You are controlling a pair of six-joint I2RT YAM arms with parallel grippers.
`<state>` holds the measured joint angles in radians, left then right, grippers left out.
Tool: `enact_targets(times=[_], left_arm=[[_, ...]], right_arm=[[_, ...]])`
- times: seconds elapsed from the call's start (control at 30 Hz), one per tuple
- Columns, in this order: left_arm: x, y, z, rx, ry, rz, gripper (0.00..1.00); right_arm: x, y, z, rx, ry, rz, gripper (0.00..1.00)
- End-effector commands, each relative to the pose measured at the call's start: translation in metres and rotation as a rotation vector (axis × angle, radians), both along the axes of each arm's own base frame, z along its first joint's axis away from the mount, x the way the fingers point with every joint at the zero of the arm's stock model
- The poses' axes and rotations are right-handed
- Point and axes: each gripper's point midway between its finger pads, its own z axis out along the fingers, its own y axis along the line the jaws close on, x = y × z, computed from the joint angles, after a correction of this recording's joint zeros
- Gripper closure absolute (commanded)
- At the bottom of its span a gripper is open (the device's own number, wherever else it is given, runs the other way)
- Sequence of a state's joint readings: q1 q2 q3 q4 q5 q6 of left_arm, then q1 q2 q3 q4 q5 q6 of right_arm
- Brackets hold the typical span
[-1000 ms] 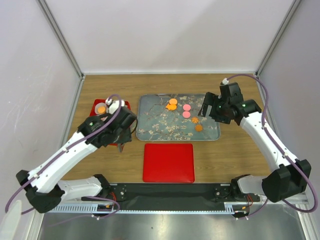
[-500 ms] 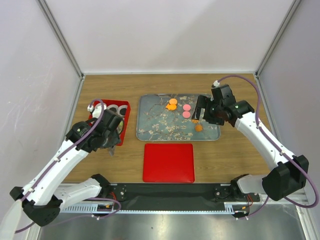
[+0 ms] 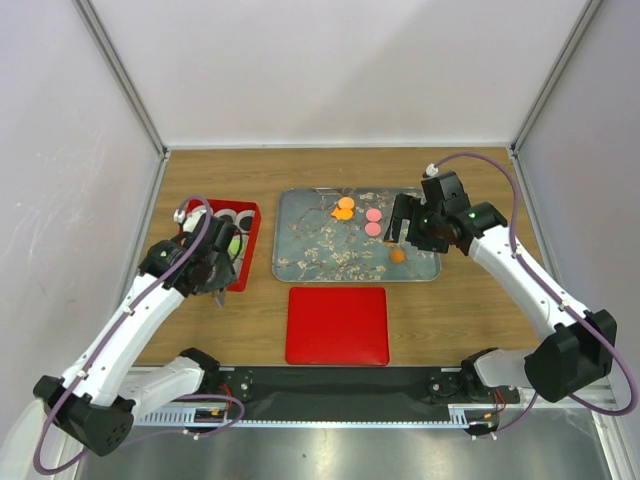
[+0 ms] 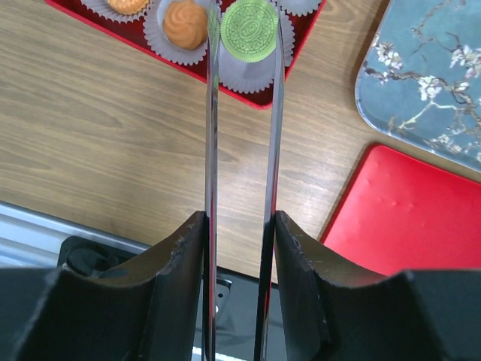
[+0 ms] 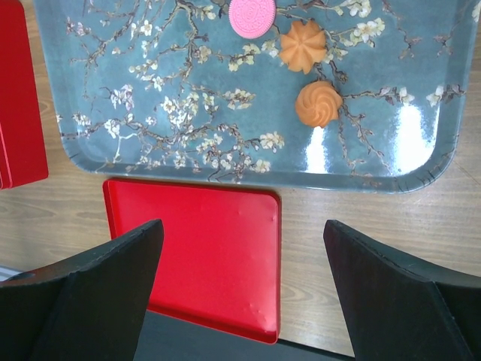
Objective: Pack the cookies
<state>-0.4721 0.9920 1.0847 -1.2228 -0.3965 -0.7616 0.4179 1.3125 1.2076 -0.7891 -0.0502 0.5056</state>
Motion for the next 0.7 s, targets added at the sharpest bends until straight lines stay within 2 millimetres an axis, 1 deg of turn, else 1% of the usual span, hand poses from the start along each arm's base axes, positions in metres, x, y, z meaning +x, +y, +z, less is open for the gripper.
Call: enact_targets(times=[0.0,0.17,0.37,0.67], left_arm=[[0.012,-0.001,-0.004,0.007,-0.018,-0.033,0.55],[0.016,-0.001,-0.012,0.001,-0.006,-0.028,0.55],[0.016,0.001,-0.013,0.006,0.001,-0.027,0.52],[0.016,-0.001,-0.015,0.002,0.008,-0.032,0.52]], right_arm=[[-0.002,0.0,0.011,0.017,-0.038,-0.014,0.05],[-0.003,-0.002,0.011,0.01,-0.042,-0.018,0.04],[-0.004,-0.003,0.01,0.009,-0.042,-0.022,0.04],[-0.003,-0.003,0.012,0.012,-0.045,-0.025,0.04]])
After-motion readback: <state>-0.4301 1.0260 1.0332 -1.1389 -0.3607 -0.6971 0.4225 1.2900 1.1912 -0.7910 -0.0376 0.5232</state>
